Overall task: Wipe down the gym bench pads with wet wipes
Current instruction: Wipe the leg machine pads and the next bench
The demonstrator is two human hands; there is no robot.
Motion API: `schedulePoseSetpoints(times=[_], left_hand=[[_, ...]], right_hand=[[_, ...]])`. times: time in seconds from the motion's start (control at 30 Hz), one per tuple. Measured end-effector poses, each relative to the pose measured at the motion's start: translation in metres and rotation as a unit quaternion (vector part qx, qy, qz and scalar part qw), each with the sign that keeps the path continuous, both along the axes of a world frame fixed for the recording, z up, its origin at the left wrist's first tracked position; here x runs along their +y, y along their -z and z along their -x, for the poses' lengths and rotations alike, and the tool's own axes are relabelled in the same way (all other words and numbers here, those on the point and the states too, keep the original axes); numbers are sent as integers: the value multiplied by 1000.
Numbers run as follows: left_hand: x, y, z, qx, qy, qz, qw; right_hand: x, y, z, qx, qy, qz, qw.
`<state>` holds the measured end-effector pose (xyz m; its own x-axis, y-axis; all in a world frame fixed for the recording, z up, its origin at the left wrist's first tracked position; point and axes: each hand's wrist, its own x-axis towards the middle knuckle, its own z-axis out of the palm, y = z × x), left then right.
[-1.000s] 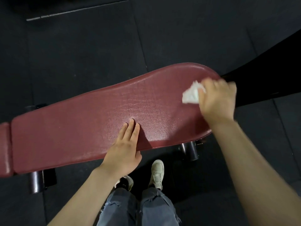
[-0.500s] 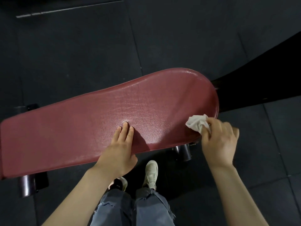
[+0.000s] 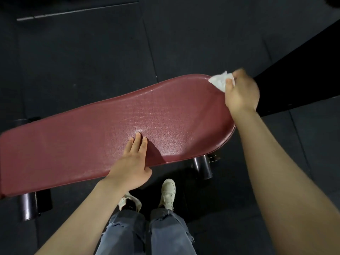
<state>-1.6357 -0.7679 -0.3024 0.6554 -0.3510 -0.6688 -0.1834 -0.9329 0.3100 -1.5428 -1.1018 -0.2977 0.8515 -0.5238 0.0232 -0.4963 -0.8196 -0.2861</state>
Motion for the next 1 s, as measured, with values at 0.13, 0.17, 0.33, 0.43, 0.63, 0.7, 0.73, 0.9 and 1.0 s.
schedulePoseSetpoints(times=[0.13, 0.17, 0.33, 0.43, 0.63, 0.7, 0.73, 0.9, 1.0], left_hand=[[-1, -4, 1, 9, -6, -7, 1000], [-2, -5, 1, 10, -8, -10, 1000], [-4, -10, -1, 26, -18, -13, 999], [0, -17, -1, 44, -25, 0, 999], [0, -55, 29, 42, -60, 55, 996], [-1, -74, 42, 28, -84, 105, 991], [-2, -83, 48, 20, -105, 135, 985], [-3, -132, 71, 52, -286, 316, 903], [4, -167, 78, 31, -331, 387, 860]], right_hand=[[15, 0, 69, -50, 70, -52, 995], [20, 1, 86, -52, 92, -67, 992], [57, 13, 155, 60, 164, -127, 976], [87, 9, 199, 125, 154, -209, 958], [107, -55, 222, 17, 121, -349, 929], [108, -76, 216, 6, 75, -373, 925], [109, -85, 213, 2, 53, -384, 922], [128, -138, 196, 3, -53, -425, 904], [149, -168, 187, 4, -101, -451, 887]])
